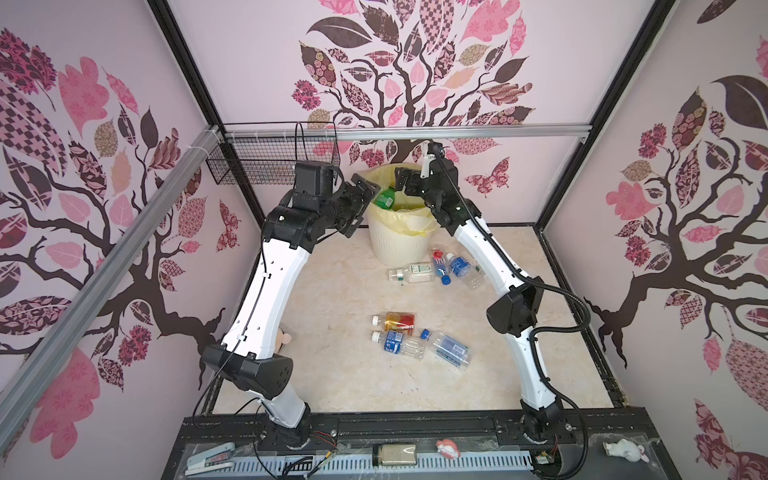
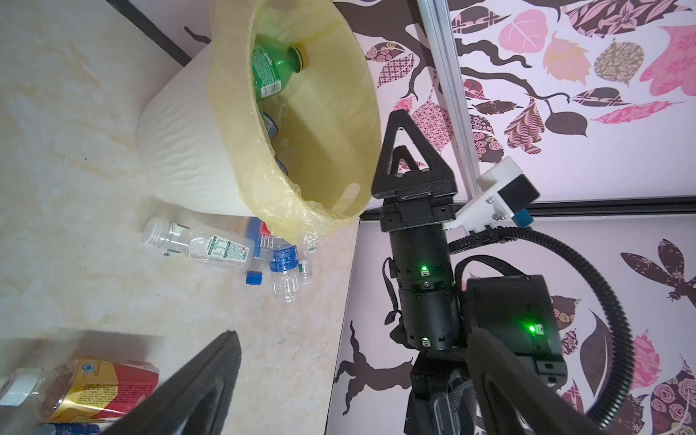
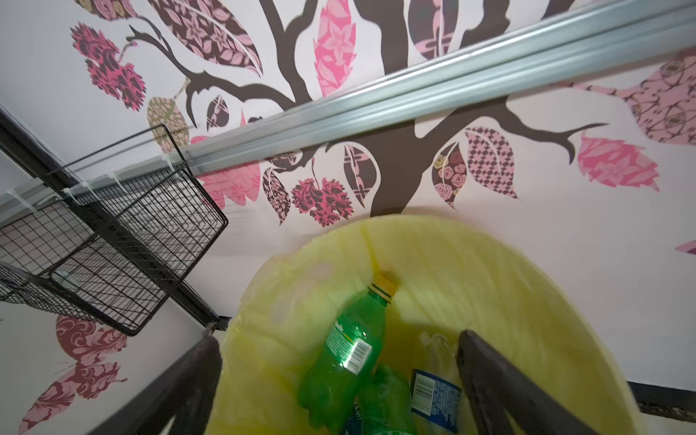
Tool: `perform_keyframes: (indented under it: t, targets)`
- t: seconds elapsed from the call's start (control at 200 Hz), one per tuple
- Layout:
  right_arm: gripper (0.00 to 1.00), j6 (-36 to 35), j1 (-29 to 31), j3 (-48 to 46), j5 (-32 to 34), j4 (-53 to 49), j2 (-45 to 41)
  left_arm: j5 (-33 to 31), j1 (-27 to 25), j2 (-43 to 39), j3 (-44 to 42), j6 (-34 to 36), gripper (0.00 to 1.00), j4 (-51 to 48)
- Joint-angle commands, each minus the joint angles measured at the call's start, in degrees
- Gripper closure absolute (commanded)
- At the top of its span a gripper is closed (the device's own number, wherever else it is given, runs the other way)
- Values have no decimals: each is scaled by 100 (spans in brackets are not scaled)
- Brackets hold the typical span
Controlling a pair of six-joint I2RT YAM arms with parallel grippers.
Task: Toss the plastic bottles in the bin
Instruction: 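Open both grippers over the bin to drop the green bottles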
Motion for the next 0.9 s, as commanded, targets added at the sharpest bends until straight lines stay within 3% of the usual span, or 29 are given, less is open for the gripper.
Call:
perform_keyframes:
  t: [0.0, 0.455, 0.895]
  targets:
    - [0, 48, -30, 327, -40, 294, -545, -50, 0, 71, 129, 109, 3, 2]
    - [0, 4, -43, -42, 131, -504, -1031, -267, -226, -11, -18, 187, 3, -81]
    - [0, -38, -43, -1058, 207, -1455, -2005, -795, -573, -649, -1282, 249, 3, 356]
